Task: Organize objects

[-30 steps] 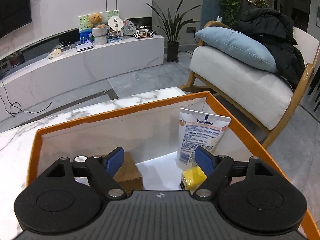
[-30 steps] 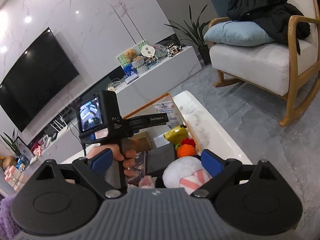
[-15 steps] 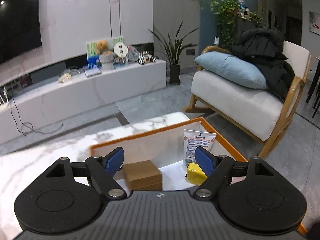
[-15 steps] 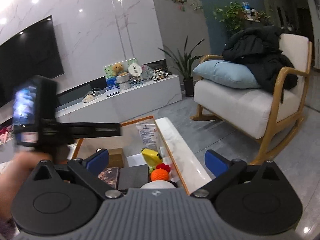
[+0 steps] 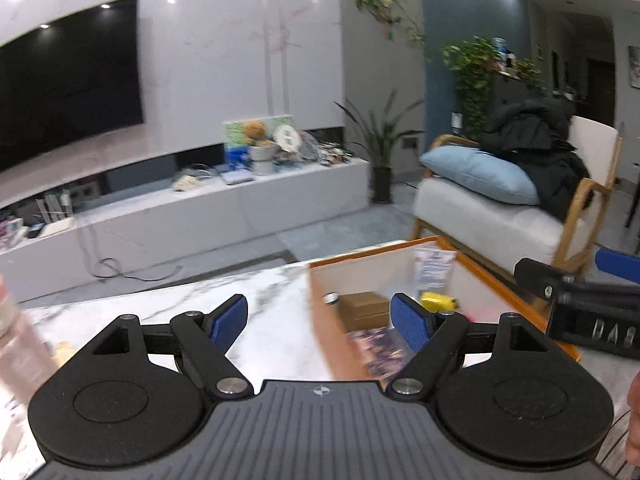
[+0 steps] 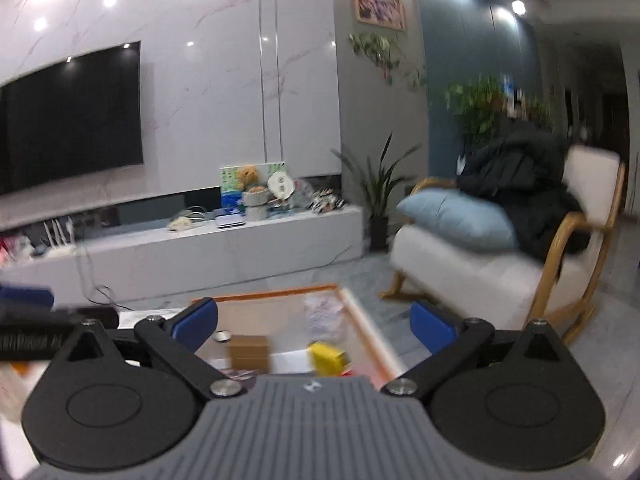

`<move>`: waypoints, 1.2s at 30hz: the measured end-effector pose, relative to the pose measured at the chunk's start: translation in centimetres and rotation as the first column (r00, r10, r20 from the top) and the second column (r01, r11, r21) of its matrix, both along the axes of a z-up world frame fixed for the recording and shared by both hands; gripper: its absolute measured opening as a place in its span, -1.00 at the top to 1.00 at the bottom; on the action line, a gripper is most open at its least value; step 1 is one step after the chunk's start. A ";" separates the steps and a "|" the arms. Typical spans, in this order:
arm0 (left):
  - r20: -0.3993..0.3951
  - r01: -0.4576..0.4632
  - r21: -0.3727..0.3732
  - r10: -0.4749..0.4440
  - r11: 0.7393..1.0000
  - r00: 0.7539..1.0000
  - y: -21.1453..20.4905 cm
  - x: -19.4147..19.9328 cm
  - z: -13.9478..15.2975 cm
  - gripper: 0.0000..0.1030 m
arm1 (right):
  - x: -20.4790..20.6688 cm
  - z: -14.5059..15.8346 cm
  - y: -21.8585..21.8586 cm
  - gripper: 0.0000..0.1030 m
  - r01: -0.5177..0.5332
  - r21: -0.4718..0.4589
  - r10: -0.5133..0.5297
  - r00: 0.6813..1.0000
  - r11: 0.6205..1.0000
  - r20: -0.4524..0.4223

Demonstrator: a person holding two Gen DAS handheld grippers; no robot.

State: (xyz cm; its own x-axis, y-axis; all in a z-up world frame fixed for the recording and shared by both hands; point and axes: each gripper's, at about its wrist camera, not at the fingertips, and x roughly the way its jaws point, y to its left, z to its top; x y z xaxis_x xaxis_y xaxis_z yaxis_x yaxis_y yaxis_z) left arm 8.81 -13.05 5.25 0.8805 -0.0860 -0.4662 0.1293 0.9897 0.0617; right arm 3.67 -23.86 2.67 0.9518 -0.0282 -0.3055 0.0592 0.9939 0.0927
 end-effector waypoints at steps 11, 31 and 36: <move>0.054 -0.121 -0.022 0.122 0.992 0.991 2.4 -5.1 -4.9 -0.80 | -3.2 -3.9 4.0 -0.98 -0.024 -0.032 0.022 0.997 0.999 -0.079; 0.099 -0.139 -0.062 0.145 0.988 0.985 5.3 -7.3 -6.9 -0.80 | -3.7 -5.7 5.8 -0.98 -0.051 -0.130 0.040 0.995 0.990 -0.086; 0.092 -0.132 -0.075 0.139 0.988 0.986 5.3 -7.4 -6.9 -0.80 | -3.5 -5.7 6.0 -0.98 -0.054 -0.141 0.041 0.995 0.989 -0.095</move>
State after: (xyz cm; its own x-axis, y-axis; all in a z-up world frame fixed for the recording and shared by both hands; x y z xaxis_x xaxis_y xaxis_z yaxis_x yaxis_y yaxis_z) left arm 1.41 -7.70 -1.62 0.9267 0.0087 -0.3756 -0.0098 1.0000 -0.0013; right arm 0.13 -17.89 -3.05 0.9214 -0.0338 -0.3871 0.0137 0.9984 -0.0546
